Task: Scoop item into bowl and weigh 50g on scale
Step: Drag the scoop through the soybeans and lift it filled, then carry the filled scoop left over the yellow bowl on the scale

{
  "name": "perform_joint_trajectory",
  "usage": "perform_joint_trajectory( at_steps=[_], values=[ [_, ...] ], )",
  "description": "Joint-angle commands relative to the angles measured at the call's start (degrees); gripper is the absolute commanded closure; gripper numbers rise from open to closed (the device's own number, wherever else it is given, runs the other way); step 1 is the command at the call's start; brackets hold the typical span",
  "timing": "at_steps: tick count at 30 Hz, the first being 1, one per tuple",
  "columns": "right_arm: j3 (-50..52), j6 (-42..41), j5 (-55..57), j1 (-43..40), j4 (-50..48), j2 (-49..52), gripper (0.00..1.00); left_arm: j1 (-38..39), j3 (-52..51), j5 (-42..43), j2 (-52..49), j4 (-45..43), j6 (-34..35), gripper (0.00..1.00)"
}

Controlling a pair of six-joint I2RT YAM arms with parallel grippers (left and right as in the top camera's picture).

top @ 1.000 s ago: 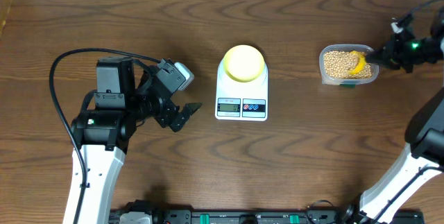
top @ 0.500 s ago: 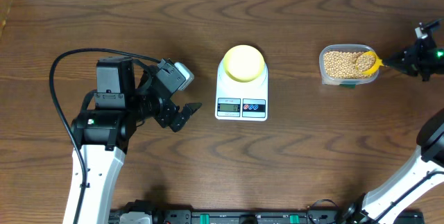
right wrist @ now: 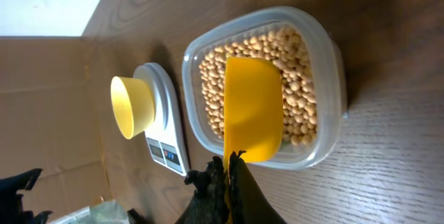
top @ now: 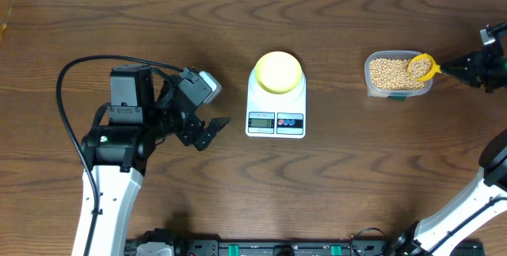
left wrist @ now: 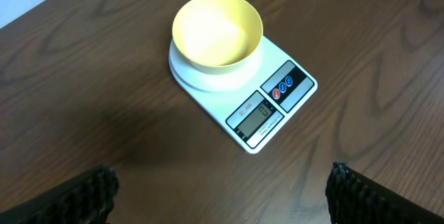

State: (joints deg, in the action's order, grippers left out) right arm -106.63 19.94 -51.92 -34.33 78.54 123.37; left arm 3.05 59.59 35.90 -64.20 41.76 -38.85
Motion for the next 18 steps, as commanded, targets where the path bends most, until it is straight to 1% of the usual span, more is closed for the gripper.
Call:
perform_joint_trajectory(
  at_steps=[1, 10, 18],
  values=[
    [0.4, 1.8, -4.6, -0.2, 0.1, 0.5, 0.99, -0.2, -0.2, 0.7, -0.2, 0.0, -0.3, 0.02],
    [0.4, 1.8, -10.8, 1.0, 0.2, 0.5, 0.99, -0.2, -0.2, 0.7, -0.2, 0.0, -0.3, 0.02],
    [0.4, 1.8, -13.0, 7.1, 0.3, 0.5, 0.99, -0.2, -0.2, 0.7, -0.2, 0.0, -0.3, 0.02]
  ],
)
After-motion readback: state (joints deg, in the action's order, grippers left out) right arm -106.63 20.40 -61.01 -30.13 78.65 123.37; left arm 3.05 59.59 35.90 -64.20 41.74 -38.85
